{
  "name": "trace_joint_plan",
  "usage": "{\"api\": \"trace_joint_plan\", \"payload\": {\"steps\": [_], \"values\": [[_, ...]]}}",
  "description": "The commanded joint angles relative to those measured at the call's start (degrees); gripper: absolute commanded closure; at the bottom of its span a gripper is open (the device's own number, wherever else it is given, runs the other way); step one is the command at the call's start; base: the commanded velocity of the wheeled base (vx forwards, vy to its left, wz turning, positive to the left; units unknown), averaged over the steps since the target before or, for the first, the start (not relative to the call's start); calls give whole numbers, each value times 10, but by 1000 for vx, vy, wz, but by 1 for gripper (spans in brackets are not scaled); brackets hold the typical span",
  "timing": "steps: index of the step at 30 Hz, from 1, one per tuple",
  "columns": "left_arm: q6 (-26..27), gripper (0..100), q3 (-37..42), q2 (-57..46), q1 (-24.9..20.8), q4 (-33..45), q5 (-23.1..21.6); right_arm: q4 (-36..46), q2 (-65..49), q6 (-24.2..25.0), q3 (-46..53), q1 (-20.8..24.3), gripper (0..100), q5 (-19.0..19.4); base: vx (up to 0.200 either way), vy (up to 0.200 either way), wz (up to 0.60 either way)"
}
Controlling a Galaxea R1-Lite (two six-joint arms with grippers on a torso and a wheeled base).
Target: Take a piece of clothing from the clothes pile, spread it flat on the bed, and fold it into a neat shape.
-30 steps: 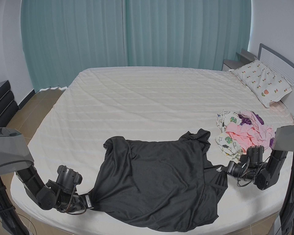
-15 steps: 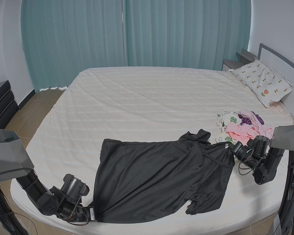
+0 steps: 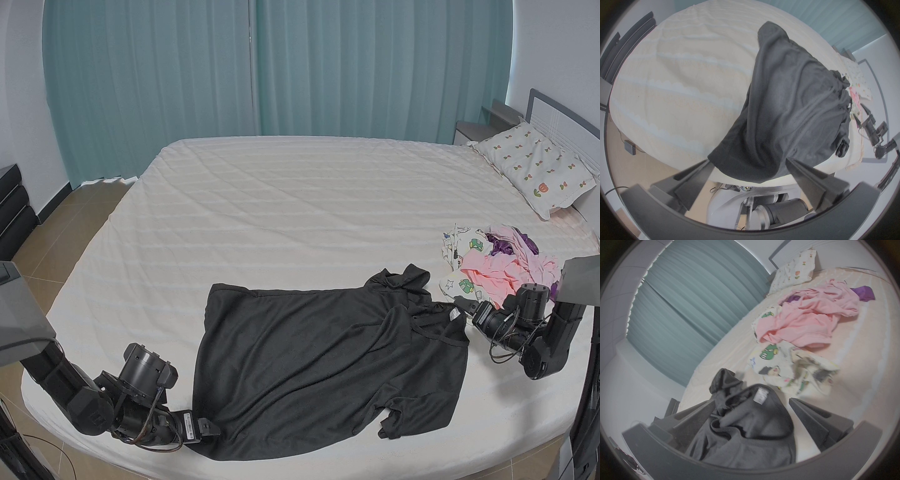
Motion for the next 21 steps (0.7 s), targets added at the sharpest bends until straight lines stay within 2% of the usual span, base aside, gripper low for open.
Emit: {"api": "trace_joint_plan", "payload": {"steps": [1,2,4,11,21], "values": [[-11,0,-23,-45,31,-1,0,89,-99,-18,6,-23,0,14,0,0,0],[-20,0,-37,-53,46,-2,-1,114,-120,-18,14,-19,0,42,0,0,0],[-38,0,-49,-54,51,-4,-4,126,-126,-18,29,1,0,59,0,0,0],[-107,0,-70,-35,53,-57,-10,128,-94,-16,44,63,0,59,0,0,0],[-110,0,-67,13,61,-93,-11,129,-91,-27,76,93,0,48,0,0,0]]}}
